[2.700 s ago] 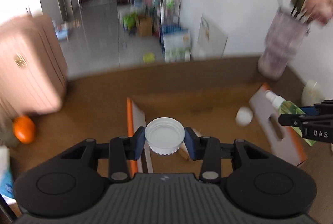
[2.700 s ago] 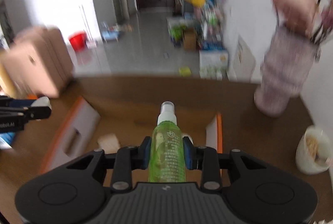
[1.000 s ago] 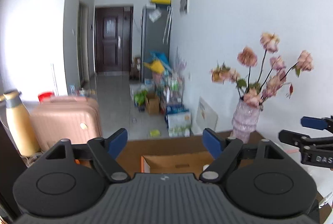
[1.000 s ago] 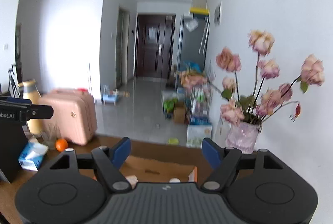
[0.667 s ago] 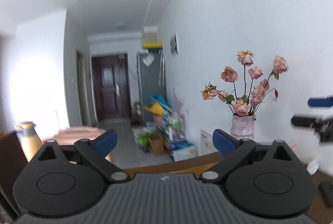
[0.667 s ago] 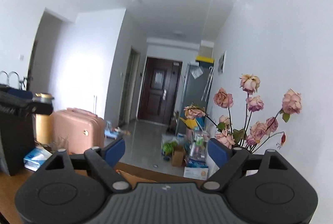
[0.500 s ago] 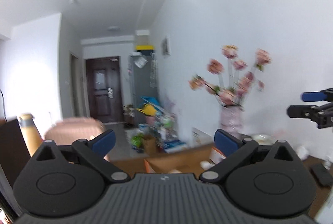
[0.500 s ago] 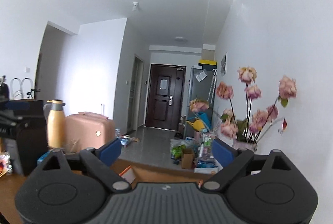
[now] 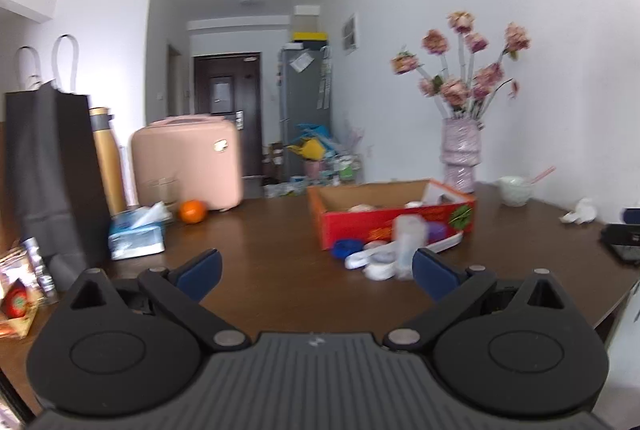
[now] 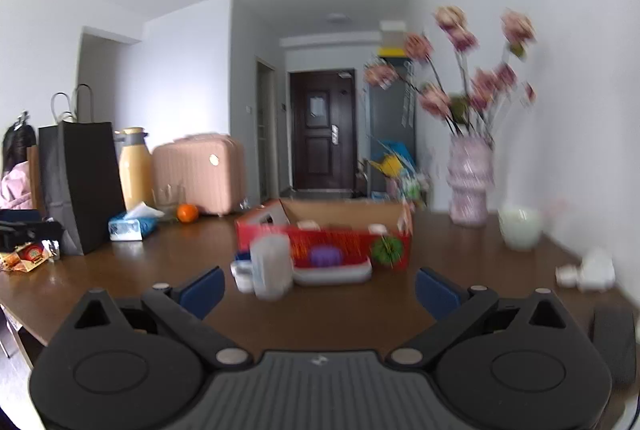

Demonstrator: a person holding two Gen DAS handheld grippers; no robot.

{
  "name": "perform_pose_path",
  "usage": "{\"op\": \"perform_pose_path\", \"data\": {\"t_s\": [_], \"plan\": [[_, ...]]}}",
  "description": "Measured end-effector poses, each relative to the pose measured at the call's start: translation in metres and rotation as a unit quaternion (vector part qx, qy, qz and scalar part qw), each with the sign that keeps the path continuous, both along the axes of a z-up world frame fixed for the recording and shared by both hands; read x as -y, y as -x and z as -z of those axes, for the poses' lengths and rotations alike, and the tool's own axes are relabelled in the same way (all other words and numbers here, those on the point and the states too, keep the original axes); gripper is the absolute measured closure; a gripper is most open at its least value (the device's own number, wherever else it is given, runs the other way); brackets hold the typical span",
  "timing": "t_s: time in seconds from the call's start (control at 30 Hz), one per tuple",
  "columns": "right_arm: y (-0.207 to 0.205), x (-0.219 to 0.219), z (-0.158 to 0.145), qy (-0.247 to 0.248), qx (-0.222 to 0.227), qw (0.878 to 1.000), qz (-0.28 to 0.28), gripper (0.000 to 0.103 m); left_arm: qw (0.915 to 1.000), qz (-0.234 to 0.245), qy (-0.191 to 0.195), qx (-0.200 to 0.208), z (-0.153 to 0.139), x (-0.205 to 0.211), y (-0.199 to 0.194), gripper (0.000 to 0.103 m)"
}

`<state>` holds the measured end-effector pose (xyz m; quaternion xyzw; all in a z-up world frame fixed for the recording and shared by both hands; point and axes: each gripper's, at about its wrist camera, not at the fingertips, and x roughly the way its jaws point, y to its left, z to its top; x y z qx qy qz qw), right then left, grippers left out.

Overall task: Organize rigid objects
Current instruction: 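Lift both open tools out of the box and return toward the table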

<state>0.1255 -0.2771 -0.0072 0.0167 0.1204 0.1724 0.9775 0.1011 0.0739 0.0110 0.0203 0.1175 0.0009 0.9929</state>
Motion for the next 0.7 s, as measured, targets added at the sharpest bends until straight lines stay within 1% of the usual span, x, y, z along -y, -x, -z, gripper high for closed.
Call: {"op": "perform_pose_path", "data": {"t_s": [0.03,0.1,0.17,0.23,0.27,0.33,0.4,0.47,0.5,0.6,0.7], "plan": [[0.003,0.003,0.007,0.0,-0.005,1.0,0.002,0.001,0.9999,-0.009,0.0,-0.004,0.002,-0.005,0.001,0.0],[0.0,0.005,0.016,0.006,-0.028,1.0,0.005,0.001,0.9996,-0.022,0.012,-0.012,0.005,-0.014,0.0,0.0],[-0.005,0.002,0.022,0.015,-0.048,0.999,0.012,0.001,0.9993,-0.021,0.029,-0.014,0.009,-0.019,-0.001,0.0],[-0.01,-0.003,0.023,0.018,-0.058,0.998,0.032,0.001,0.9992,-0.008,0.033,-0.022,0.014,-0.019,-0.002,0.0],[-0.011,-0.005,0.023,0.017,-0.059,0.997,0.034,0.001,0.9993,-0.003,0.026,-0.027,0.016,-0.016,-0.007,0.0],[-0.016,-0.01,0.024,0.019,-0.067,0.997,0.031,0.002,0.9993,-0.003,-0.004,-0.037,0.018,-0.006,-0.018,0.0],[-0.02,-0.017,0.026,0.033,-0.07,0.997,0.017,0.001,0.9984,-0.009,-0.029,-0.047,0.018,0.003,-0.031,0.0],[-0.022,-0.02,0.031,0.05,-0.057,0.997,0.005,0.001,0.9983,-0.007,-0.033,-0.049,0.018,0.012,-0.043,0.0],[-0.026,-0.022,0.033,0.058,-0.06,0.997,0.003,0.001,0.9983,-0.005,-0.027,-0.051,0.02,0.015,-0.049,0.0],[-0.045,-0.025,0.035,0.066,-0.079,0.995,0.004,0.002,0.9964,0.006,-0.004,-0.084,0.036,0.023,-0.07,0.0],[-0.069,-0.031,0.032,0.061,-0.101,0.993,0.014,0.004,0.992,0.022,-0.003,-0.124,0.05,0.031,-0.094,0.0]]}}
